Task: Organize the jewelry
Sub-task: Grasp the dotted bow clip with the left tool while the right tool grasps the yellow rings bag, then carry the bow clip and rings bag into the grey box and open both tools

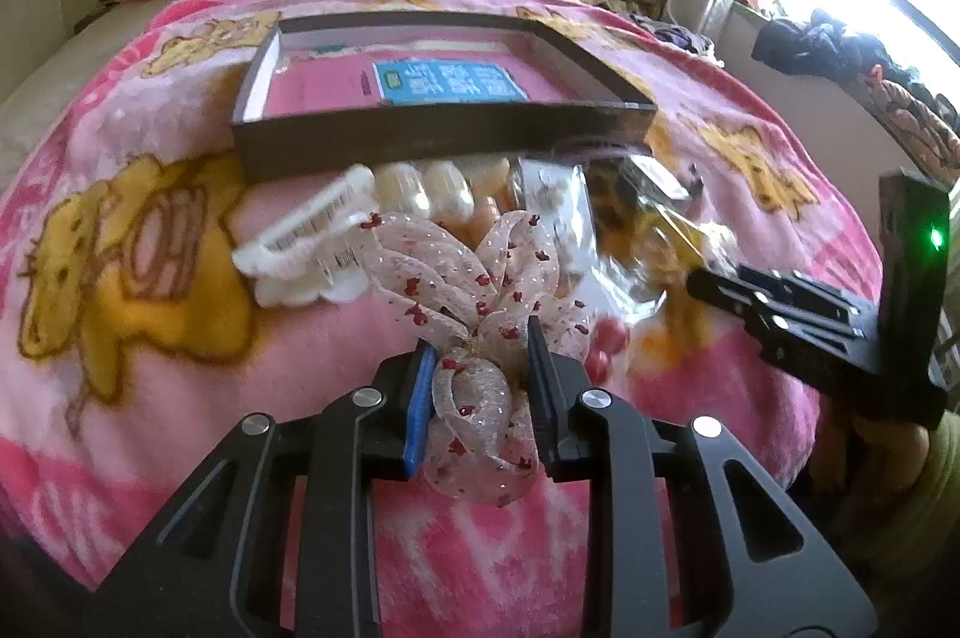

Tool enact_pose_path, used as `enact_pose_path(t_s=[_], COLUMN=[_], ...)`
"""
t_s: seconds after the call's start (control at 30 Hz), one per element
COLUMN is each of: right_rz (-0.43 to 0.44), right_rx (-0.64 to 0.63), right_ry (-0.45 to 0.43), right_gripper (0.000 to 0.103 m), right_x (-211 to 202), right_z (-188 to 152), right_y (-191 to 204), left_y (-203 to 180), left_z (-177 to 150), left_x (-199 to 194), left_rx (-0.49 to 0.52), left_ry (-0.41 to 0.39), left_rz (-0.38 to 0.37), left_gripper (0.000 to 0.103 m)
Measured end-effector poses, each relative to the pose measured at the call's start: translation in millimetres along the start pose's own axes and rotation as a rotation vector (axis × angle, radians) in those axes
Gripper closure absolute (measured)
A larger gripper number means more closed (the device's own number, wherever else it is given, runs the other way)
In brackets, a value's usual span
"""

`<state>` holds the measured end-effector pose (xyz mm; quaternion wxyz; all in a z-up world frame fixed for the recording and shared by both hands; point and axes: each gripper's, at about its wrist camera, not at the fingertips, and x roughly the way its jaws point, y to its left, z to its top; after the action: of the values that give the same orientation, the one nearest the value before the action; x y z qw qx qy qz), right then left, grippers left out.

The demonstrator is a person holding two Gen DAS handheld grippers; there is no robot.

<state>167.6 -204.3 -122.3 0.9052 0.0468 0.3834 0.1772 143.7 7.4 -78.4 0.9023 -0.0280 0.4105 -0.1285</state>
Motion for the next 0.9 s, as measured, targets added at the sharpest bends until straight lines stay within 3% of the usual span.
enact_pose_path(t_s=[0.4,0.6,0.9], right_rz=[-0.022,-0.068,-0.109], right_rx=[0.015,0.006,0.026], right_ry=[-0.112,-0.168,-0.191], right_gripper=[0.07,0.07,0.07], right_x=[-55,-63,-54], right_z=[17,44,74], right_y=[-23,-39,-61], left_y=[-10,-18,-21], left_z=[52,84,111], left_x=[-14,-8,17], left_rx=[0.013,0.037,0.042], left_ry=[-0.117,-0.161,-0.159], left_rz=[-0.001,0.002,0.007], left_gripper=[0.084,0.084,0.084])
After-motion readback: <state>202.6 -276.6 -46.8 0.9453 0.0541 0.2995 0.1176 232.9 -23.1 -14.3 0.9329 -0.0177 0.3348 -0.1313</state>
